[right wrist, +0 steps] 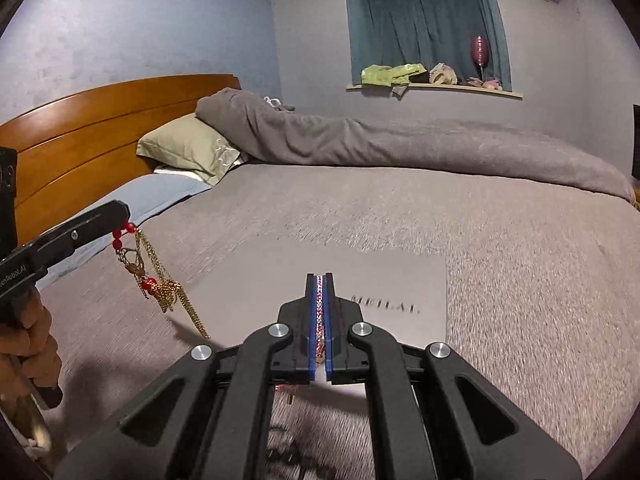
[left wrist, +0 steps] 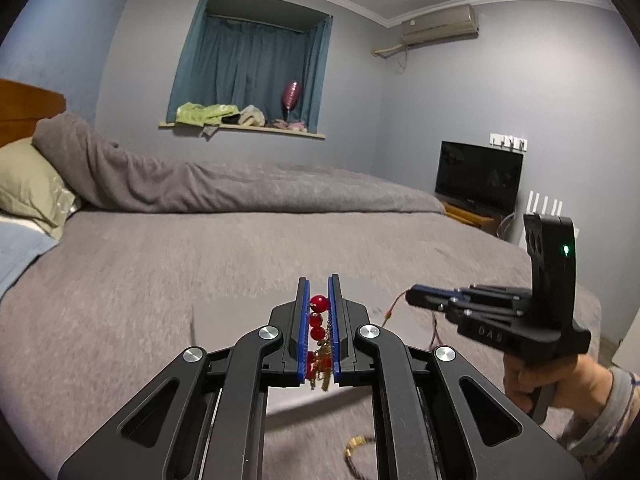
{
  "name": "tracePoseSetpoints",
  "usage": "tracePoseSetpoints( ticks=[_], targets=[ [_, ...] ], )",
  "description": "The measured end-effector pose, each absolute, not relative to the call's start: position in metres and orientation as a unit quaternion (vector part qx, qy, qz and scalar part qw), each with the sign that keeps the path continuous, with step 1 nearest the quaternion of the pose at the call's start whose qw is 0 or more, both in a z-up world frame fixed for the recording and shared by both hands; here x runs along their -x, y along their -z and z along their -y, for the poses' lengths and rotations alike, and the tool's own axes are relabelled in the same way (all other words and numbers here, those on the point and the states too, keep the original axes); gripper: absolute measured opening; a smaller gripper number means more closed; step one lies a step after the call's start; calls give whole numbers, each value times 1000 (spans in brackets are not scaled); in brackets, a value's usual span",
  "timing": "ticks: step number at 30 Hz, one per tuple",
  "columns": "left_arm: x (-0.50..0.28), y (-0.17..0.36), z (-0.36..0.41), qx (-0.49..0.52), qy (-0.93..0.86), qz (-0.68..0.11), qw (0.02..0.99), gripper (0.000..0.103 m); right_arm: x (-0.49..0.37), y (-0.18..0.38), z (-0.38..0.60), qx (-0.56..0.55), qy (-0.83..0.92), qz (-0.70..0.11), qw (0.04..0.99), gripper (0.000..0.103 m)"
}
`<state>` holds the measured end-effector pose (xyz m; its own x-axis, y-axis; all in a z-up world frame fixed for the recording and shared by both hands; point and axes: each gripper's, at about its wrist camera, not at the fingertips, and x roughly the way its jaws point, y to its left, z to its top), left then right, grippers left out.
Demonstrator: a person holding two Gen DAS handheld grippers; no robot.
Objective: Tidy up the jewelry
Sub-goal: 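Lift both held pieces and carry them over the grey MEILAI box, then lower both pieces onto the box lid and open both grippers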
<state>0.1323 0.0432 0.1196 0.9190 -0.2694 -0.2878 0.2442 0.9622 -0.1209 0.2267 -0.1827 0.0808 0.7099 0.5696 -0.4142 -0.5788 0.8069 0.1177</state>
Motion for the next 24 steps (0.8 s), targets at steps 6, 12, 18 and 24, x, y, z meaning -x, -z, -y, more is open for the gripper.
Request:
tracePoseSetpoints(
  ticks=[6, 12, 18, 24],
  targets=[
    [-181, -97, -51, 52, 118, -174, 976, 10, -271, -57, 176, 8, -275, -257, 926, 3],
    [-213, -54, -64, 61, 94, -258, 960, 10, -297, -23, 176, 5, -253, -322, 912, 4],
    [-205, -49, -74, 72, 73, -263, 959, 51, -288, -29, 181, -4, -255, -306, 917, 49],
    [-180, -61, -83, 80, 80, -247, 962, 72, -273, -39, 193, -19, -261, -287, 921, 52]
  ],
)
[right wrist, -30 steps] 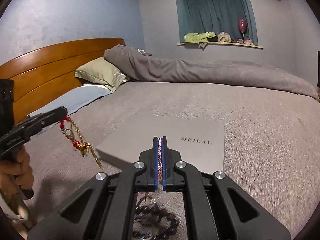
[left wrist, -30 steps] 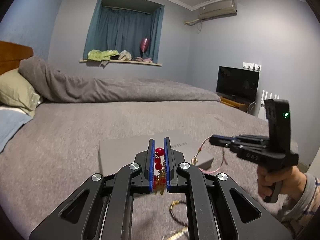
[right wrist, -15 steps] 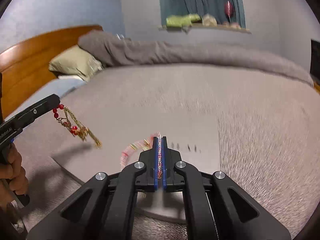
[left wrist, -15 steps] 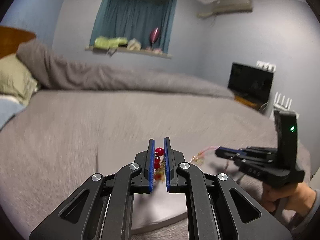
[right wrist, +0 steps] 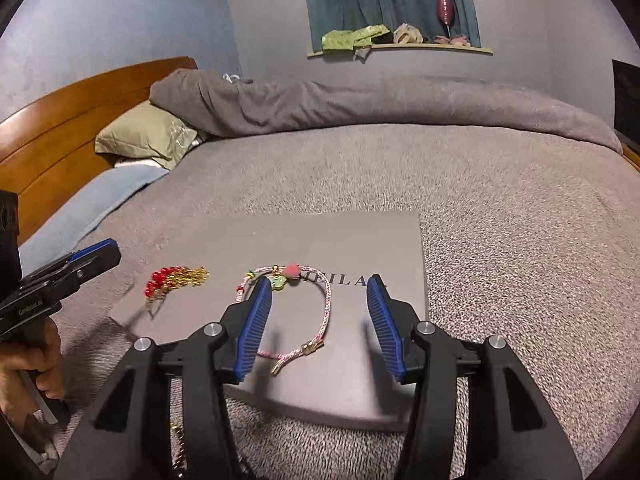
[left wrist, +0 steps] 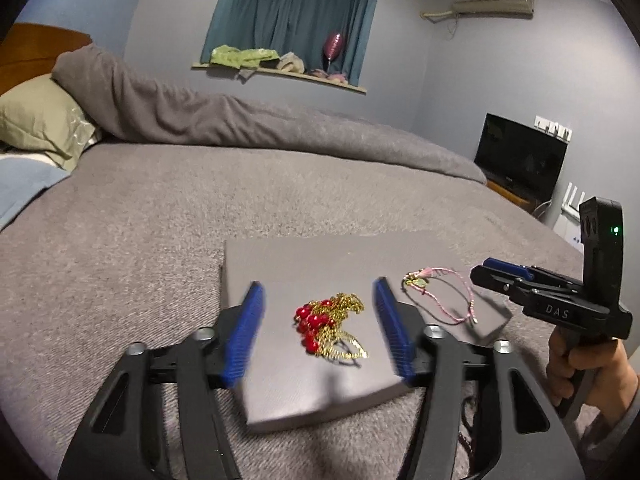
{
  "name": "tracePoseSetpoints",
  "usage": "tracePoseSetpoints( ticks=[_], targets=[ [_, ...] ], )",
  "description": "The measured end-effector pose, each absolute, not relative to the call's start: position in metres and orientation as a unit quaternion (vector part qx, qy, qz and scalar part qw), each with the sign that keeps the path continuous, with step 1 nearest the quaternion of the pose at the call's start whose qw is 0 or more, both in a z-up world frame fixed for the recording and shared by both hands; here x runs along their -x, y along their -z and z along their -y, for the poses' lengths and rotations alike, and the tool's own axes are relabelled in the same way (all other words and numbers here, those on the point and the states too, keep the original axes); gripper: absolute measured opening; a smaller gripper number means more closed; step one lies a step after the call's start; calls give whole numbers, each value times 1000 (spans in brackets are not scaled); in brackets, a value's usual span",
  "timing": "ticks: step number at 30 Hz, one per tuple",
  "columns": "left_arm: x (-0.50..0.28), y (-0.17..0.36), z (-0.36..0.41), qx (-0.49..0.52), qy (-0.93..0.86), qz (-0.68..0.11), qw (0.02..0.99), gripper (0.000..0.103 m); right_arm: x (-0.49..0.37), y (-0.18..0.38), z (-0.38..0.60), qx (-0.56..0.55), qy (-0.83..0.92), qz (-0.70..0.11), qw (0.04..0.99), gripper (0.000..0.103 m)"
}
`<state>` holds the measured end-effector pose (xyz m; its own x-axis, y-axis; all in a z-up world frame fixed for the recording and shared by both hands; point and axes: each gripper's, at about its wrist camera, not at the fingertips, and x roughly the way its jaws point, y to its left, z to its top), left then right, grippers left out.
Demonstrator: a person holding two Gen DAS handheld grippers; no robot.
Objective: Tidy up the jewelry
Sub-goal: 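Lower both pieces onto the box lid and open both grippers, then grasp the dark brown bead bracelet with the left gripper while the right grasps the blue-black beaded bracelet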
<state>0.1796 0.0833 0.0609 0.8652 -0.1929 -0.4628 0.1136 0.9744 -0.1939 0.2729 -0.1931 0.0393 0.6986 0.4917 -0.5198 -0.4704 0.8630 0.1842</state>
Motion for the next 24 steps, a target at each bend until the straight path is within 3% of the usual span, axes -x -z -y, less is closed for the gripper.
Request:
tracePoseSetpoints(
  ticks=[1, 16, 18, 20, 24],
  targets=[
    [-174, -64, -85, 82, 77, -243, 964, 77, -268, -41, 195, -20, -261, -284, 922, 53],
    [-103, -55, -38, 45, 127, -264, 955, 77, -202, -47, 205, -8, -293, -276, 916, 55],
    [-99, -50, -32, 37, 130, -273, 952, 74, -196, -43, 208, -5, -293, -281, 914, 55],
    [-101, -42, -27, 32, 138, -290, 946, 62, -189, -39, 213, -3, -292, -288, 912, 55],
    [-106, -25, -18, 19, 142, -323, 935, 55, -176, -30, 221, -1, -295, -299, 908, 55]
  ],
)
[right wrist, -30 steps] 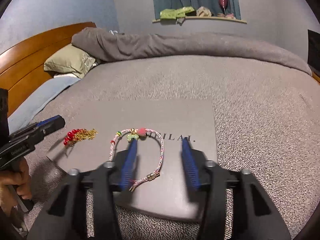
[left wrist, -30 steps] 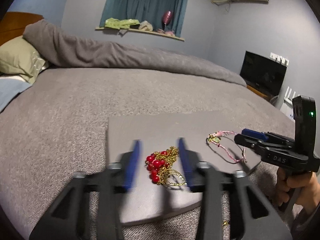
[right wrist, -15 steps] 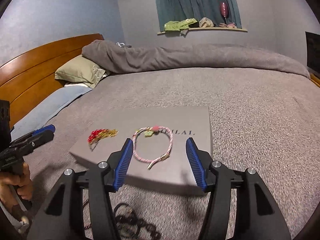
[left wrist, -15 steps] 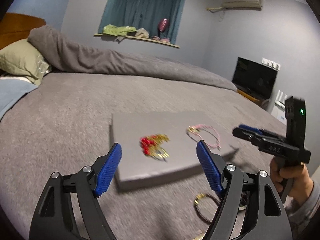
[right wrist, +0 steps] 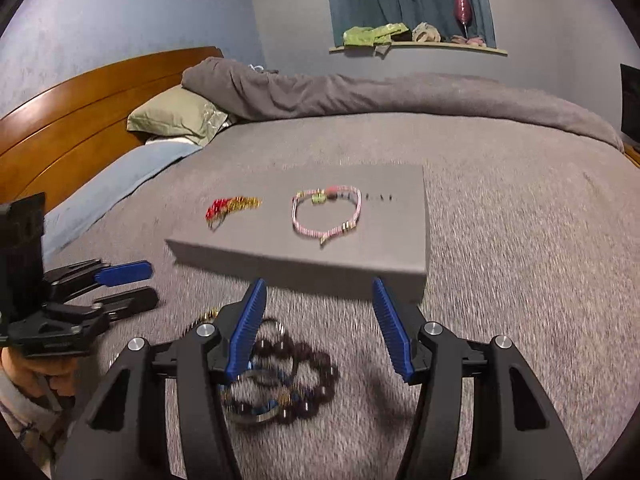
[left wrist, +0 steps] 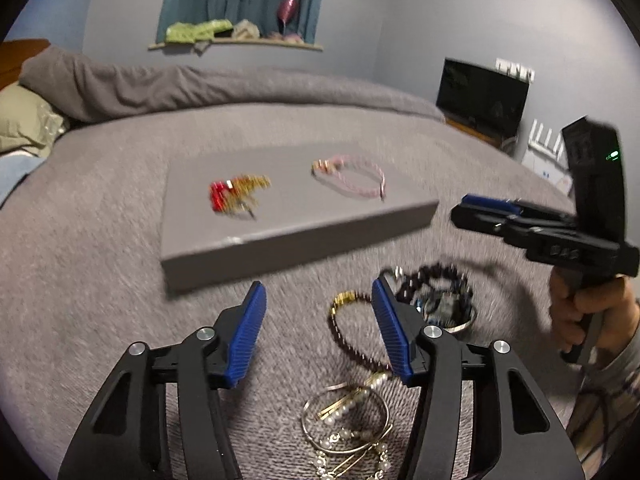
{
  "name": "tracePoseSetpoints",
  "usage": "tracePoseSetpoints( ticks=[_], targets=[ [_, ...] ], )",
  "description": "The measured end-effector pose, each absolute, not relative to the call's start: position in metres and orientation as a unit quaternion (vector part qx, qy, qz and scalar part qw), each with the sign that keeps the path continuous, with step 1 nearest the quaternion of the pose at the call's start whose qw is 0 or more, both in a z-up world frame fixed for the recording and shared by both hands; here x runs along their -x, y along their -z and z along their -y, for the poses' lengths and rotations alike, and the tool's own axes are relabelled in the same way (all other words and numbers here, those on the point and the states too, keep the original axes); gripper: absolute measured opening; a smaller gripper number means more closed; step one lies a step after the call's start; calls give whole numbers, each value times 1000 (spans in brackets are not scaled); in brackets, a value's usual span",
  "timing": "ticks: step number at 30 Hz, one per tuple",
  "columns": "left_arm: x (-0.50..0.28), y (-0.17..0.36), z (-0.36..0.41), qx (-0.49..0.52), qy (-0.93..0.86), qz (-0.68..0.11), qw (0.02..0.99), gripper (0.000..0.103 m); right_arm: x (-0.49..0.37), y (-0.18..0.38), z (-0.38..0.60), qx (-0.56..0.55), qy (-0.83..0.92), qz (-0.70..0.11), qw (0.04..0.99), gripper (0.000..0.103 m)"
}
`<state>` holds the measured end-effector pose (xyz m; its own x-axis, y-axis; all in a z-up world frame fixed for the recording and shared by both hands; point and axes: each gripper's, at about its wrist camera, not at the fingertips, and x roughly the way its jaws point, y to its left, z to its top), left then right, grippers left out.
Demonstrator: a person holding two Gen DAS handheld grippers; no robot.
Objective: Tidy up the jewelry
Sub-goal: 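Grasp the dark brown bead bracelet with the left gripper while the right grasps the blue-black beaded bracelet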
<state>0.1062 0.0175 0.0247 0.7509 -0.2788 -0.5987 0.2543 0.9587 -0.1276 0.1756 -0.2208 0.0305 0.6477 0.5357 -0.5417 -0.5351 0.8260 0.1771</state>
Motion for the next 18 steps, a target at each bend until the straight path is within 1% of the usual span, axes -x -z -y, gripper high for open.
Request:
tracePoseSetpoints(
  ticks=[1, 3, 7, 8, 11, 15, 16, 17, 18],
  targets=[
    [-108, -21, -16, 17, 142, -329, 933, 52, -172, -28, 222, 3, -295, -302, 906, 55],
    [-112, -13, -10, 13, 144, -345, 927, 50, -168, -24, 224, 8, -295, -306, 905, 55],
    [-121, 0, 1, 5, 145, -371, 917, 38, -163, -12, 229, 18, -297, -323, 899, 55],
    [-124, 4, 3, 3, 144, -379, 914, 37, -163, -10, 230, 20, -297, -326, 897, 55],
    [-132, 12, 7, -3, 135, -395, 909, 37, -161, -5, 233, 22, -299, -332, 894, 55],
    [-135, 13, 7, -2, 131, -398, 908, 36, -152, -5, 235, 26, -311, -333, 890, 55],
    [-135, 13, 6, -1, 131, -398, 908, 33, -150, -4, 234, 27, -315, -333, 888, 55],
    [-135, 13, 6, 0, 129, -398, 908, 26, -147, -4, 233, 30, -320, -333, 887, 55],
    [-137, 13, 8, 0, 130, -398, 908, 22, -144, -4, 231, 34, -325, -333, 885, 55]
  ],
)
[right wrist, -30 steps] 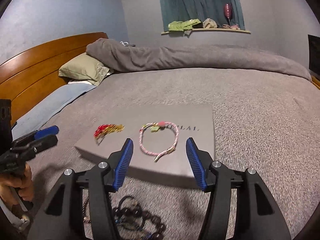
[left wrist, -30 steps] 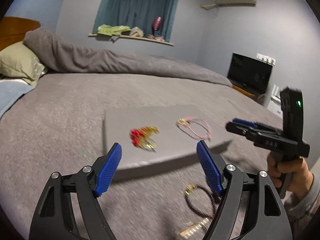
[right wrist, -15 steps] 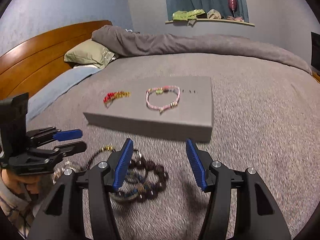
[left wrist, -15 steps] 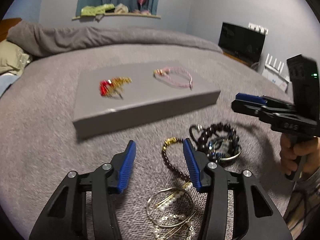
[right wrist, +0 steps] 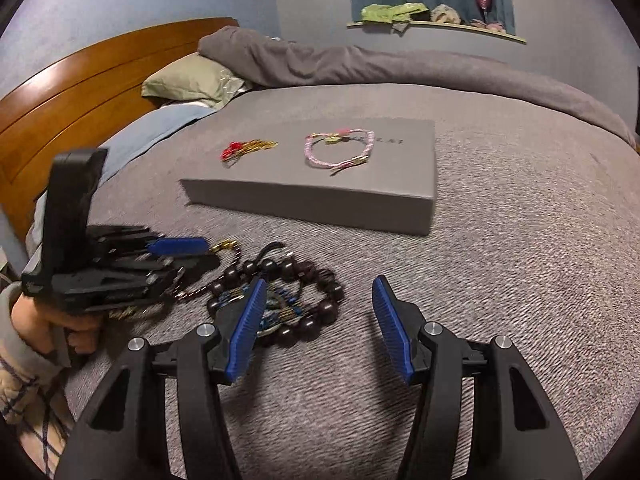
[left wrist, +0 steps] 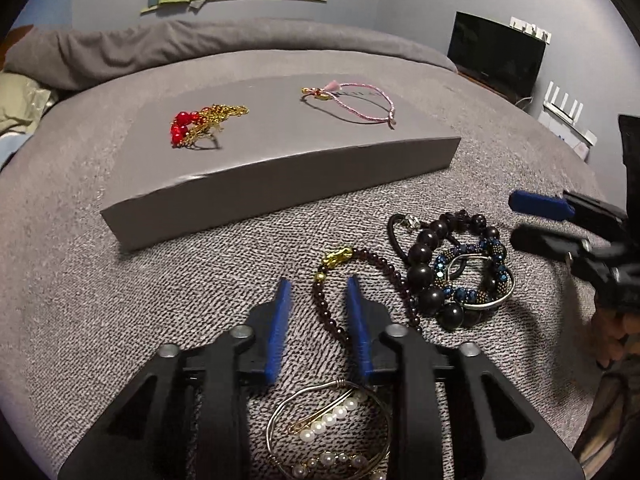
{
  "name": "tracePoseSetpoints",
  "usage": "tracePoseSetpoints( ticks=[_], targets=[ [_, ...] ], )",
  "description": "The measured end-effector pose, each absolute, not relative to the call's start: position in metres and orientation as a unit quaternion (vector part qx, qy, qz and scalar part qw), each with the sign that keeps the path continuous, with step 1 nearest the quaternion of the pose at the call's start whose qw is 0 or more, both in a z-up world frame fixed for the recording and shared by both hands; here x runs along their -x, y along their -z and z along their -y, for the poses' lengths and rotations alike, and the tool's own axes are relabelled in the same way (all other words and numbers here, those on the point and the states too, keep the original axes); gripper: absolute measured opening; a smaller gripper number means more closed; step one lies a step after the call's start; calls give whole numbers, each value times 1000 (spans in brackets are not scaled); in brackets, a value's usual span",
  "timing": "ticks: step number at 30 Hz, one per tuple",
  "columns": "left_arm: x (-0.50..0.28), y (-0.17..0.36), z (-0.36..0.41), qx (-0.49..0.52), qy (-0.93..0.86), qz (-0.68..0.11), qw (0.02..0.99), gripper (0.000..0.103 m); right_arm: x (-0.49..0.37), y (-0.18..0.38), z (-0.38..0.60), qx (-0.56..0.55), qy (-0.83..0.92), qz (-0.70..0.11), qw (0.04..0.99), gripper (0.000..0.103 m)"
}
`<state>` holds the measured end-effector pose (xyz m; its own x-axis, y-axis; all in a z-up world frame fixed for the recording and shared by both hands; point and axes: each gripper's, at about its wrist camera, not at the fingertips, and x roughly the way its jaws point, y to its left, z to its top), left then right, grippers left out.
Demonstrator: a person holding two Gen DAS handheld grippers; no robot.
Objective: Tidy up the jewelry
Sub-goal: 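Grasp the dark brown bead bracelet with the left gripper while the right grasps the blue-black beaded bracelet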
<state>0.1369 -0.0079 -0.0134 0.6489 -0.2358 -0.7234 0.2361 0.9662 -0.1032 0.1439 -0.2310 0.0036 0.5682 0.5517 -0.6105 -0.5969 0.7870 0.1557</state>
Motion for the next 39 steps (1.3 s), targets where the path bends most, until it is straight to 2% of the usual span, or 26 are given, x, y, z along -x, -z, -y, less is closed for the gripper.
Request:
tracePoseSetpoints(
  ticks=[1, 2, 4, 15, 28, 30, 31, 33, 39],
  targets=[
    [-137, 13, 8, -1, 130, -398, 908, 11, -140, -3, 228, 39, -331, -332, 882, 55],
    [-137, 13, 8, -2, 129, -396, 909, 8, -136, -3, 225, 43, -337, -331, 880, 55],
    [-134, 11, 6, -4, 127, -391, 912, 6, -131, -4, 219, 53, -345, -329, 877, 55],
    [-121, -20, -21, 19, 104, -345, 932, 6, -127, -2, 206, 70, -351, -329, 874, 55],
    [-119, -26, -34, 29, 101, -340, 935, 6, -135, 6, 201, 76, -350, -347, 867, 53],
    [-118, -25, -34, 28, 103, -341, 934, 6, -136, 6, 201, 69, -360, -350, 862, 40],
    [-118, -25, -34, 27, 103, -341, 934, 6, -137, 5, 200, 64, -366, -352, 859, 27],
    [-118, -26, -33, 27, 103, -341, 934, 6, -136, 4, 197, 66, -368, -350, 859, 14],
    [-117, -27, -34, 27, 102, -339, 935, 6, -133, 0, 195, 69, -374, -345, 858, 6]
  ],
)
